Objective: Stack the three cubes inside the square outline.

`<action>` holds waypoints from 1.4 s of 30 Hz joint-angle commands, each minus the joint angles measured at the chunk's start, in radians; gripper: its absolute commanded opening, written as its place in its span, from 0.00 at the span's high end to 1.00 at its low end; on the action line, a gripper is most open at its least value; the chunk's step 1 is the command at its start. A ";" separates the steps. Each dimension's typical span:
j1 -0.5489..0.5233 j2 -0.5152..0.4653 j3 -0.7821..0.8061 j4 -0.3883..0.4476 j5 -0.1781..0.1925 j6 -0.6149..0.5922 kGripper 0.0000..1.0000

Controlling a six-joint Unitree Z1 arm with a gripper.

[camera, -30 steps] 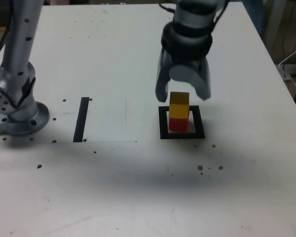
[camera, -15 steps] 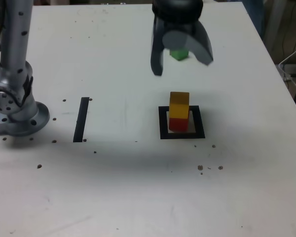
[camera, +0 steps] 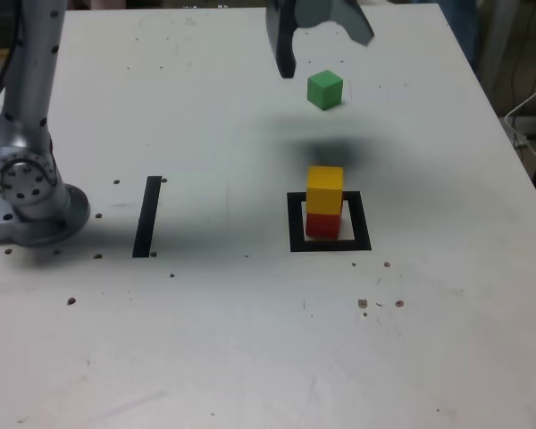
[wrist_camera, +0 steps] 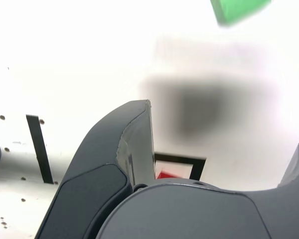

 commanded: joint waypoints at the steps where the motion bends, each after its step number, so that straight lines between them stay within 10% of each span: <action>1: 0.051 0.020 -0.014 0.000 0.003 0.000 0.01; 42: 0.141 0.353 -0.212 -0.056 0.060 -0.152 0.04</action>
